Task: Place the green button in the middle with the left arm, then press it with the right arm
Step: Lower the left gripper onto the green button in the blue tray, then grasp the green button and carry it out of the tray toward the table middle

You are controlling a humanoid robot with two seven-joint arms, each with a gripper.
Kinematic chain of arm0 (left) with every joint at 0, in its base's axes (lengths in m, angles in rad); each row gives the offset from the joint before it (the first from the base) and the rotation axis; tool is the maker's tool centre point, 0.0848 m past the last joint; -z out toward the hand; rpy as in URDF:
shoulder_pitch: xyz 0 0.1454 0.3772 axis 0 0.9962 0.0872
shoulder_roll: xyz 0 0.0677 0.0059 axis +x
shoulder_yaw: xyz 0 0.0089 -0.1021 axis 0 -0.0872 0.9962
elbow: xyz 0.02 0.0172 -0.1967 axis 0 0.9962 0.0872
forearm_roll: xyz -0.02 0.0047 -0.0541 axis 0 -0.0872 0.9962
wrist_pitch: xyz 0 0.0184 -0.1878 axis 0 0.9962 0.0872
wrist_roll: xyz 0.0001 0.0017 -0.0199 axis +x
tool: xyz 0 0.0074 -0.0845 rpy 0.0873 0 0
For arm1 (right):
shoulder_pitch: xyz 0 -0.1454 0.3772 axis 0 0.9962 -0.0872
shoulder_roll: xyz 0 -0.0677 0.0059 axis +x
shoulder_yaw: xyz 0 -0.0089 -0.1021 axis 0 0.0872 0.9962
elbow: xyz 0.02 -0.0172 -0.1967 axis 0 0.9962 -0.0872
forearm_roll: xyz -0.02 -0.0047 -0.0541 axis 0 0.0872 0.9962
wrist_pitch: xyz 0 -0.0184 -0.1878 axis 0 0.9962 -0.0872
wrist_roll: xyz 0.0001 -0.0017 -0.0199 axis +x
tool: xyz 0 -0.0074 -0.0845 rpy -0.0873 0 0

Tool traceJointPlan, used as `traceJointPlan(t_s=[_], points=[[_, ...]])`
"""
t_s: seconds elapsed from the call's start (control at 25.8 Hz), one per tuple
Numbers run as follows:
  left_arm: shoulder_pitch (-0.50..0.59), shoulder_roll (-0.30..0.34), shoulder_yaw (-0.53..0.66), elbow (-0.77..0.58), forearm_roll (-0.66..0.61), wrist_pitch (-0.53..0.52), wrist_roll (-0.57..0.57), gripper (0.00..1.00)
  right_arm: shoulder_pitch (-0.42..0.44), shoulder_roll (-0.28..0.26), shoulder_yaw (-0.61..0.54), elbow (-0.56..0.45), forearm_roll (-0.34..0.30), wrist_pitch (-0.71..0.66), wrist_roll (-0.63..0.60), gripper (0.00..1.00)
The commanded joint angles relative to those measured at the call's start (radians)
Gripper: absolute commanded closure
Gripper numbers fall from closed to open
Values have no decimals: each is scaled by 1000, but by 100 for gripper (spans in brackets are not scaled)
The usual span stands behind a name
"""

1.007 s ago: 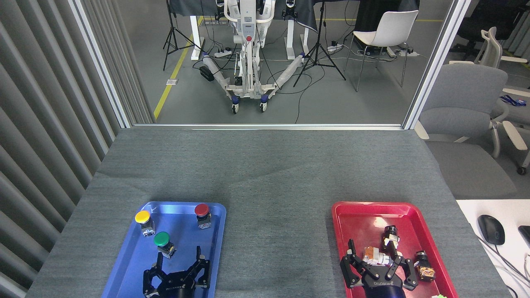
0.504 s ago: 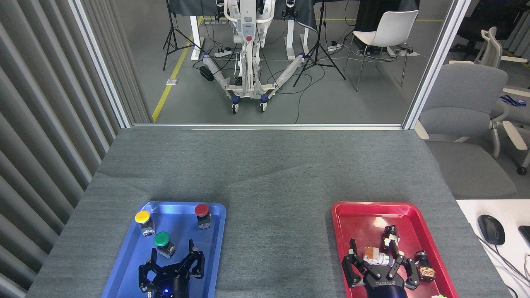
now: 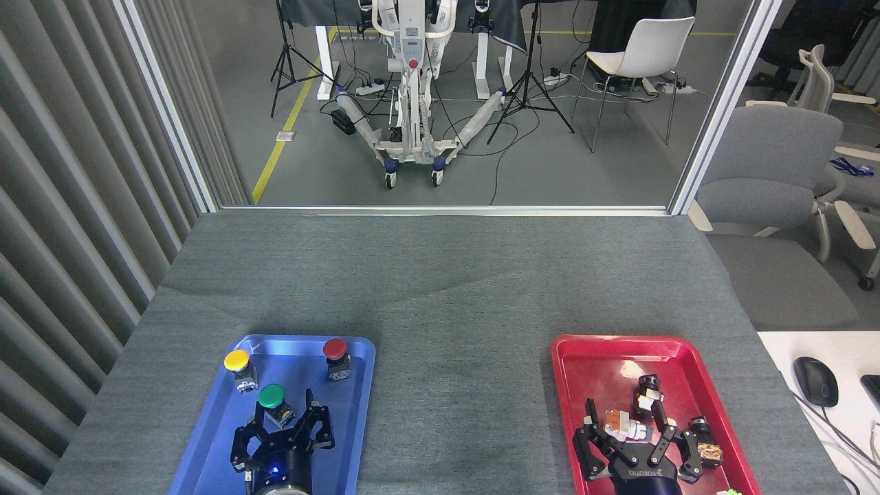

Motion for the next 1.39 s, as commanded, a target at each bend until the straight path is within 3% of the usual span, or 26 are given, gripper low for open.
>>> traceJointPlan(t_s=[0.0,0.23,0.5,0.7,0.89,1.05,1.24,1.36], points=[[-4,1,2,8,2,-1,-2,23,13,-13,-1,0,-3,-4,-1,0],[1,2,13,12,14,1,-1,30,30,-21,3,-12,-5,-4,-1,0],[28,7,10,2,-5,-8,6,75,34,-22,3,-14,-5,-6,-1,0],[34,70,-7,-2,-8,-125,19,100,34,-30,3,-14,-8,-4,-3,0],[94,81,-9,-123,-6,-255,73,100,34,-33,4,-14,-25,-4,-1,0],[108,148,-93,-208,-21,-461,82,100,34,-33,15,-15,-25,-4,-1,0],[-10,141,-325,-148,-153,-525,69,100,36,-33,16,-15,-26,-4,-1,0],[-101,76,-415,-19,-153,-530,62,100,36,-33,18,-14,-26,-6,-1,0]])
